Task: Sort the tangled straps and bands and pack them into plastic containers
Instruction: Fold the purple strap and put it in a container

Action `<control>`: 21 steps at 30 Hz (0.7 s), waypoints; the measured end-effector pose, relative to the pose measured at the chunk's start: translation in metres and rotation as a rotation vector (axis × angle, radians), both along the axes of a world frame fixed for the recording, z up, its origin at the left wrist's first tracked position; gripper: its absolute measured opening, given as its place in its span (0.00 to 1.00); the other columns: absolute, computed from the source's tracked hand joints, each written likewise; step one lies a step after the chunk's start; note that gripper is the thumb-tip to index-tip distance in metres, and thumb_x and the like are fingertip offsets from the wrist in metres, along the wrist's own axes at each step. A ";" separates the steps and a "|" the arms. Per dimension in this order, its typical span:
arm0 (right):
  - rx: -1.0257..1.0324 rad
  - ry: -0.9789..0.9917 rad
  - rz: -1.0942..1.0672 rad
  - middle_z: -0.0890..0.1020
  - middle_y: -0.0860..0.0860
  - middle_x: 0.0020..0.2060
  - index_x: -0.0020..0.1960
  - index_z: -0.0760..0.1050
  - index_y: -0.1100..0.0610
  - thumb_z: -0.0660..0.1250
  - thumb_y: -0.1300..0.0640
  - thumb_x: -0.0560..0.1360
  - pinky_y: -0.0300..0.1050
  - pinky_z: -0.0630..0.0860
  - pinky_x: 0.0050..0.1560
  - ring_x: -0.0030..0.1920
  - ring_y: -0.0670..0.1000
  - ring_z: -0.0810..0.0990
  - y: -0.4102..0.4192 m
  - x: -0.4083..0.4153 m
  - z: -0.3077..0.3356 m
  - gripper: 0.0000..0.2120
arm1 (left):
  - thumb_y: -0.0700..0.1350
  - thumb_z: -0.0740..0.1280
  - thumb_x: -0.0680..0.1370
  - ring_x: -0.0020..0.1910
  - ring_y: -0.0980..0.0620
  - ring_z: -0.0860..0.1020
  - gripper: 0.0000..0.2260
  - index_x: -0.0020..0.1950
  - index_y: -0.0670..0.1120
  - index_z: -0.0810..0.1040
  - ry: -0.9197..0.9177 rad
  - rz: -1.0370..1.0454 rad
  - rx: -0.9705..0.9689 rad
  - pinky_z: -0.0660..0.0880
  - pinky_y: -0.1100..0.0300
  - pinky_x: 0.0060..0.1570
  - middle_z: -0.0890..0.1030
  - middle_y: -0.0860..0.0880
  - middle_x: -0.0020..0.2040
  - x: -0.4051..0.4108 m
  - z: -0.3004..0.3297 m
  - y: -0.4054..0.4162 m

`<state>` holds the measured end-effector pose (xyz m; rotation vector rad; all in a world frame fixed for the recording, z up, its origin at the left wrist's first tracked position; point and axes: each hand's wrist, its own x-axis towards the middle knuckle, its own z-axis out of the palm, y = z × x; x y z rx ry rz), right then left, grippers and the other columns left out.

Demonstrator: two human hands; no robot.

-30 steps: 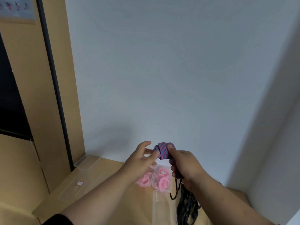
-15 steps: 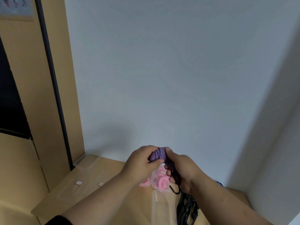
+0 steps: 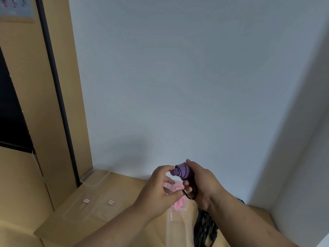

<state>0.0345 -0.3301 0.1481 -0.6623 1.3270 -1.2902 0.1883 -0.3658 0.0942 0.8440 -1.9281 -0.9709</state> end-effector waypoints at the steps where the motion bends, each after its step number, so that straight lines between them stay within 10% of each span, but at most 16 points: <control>1: -0.037 0.005 0.003 0.74 0.58 0.36 0.42 0.85 0.60 0.61 0.47 0.82 0.41 0.63 0.29 0.26 0.50 0.64 -0.001 0.000 0.001 0.22 | 0.51 0.76 0.70 0.50 0.62 0.77 0.22 0.58 0.63 0.69 0.024 0.065 0.012 0.73 0.70 0.46 0.75 0.59 0.56 -0.003 -0.004 0.003; 5: -0.143 0.038 -0.058 0.81 0.58 0.40 0.46 0.84 0.64 0.58 0.48 0.83 0.41 0.66 0.33 0.29 0.51 0.64 -0.002 -0.001 0.003 0.24 | 0.55 0.75 0.70 0.34 0.54 0.77 0.13 0.48 0.53 0.75 0.124 0.123 0.115 0.80 0.52 0.36 0.77 0.55 0.43 -0.011 -0.006 0.010; 14: -0.375 0.189 -0.038 0.79 0.57 0.42 0.39 0.70 0.67 0.57 0.60 0.81 0.43 0.67 0.32 0.33 0.54 0.60 -0.001 0.005 -0.004 0.15 | 0.44 0.69 0.79 0.28 0.46 0.78 0.10 0.38 0.43 0.80 0.196 0.025 0.409 0.81 0.52 0.36 0.78 0.43 0.29 -0.021 0.013 0.025; 21: -0.307 0.611 -0.089 0.82 0.51 0.50 0.58 0.71 0.54 0.70 0.47 0.76 0.54 0.82 0.52 0.48 0.51 0.84 -0.002 -0.001 -0.022 0.17 | 0.40 0.64 0.81 0.25 0.54 0.76 0.10 0.41 0.41 0.78 0.341 0.247 0.492 0.74 0.60 0.28 0.77 0.52 0.28 -0.021 0.027 0.018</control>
